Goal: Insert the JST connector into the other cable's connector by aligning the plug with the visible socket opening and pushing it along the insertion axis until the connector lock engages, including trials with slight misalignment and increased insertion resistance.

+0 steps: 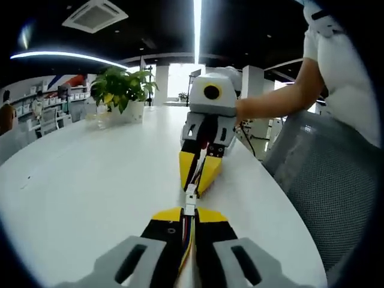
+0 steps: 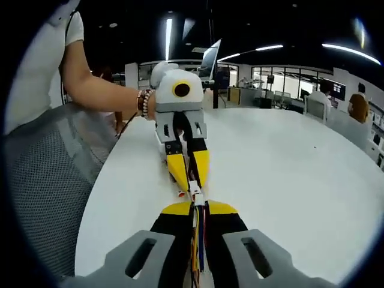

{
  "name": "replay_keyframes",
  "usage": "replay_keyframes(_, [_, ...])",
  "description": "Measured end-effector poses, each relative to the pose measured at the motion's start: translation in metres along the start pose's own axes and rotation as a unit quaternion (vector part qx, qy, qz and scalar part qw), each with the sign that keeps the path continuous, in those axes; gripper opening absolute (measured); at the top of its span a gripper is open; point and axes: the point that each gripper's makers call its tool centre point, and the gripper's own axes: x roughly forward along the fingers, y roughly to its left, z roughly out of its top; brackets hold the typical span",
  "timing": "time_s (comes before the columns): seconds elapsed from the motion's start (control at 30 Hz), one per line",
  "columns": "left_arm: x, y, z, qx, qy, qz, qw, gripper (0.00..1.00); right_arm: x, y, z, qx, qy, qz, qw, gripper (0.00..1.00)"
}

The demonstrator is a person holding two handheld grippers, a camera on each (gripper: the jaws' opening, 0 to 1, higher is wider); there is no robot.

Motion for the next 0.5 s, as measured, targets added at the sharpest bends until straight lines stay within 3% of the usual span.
replay_keyframes(0.4, [0.0035, -0.0069, 0.0057, 0.012, 0.002, -0.005, 0.9999, 0.0, 0.0041, 0.0055, -0.0026, -0.019, 0.024, 0.011, 0.9995, 0.04])
replay_keyframes(0.5, [0.0055, -0.0091, 0.0043, 0.025, 0.014, -0.007, 0.9996, 0.0, 0.0043, 0.0063, -0.0039, -0.021, 0.031, 0.013, 0.9992, 0.04])
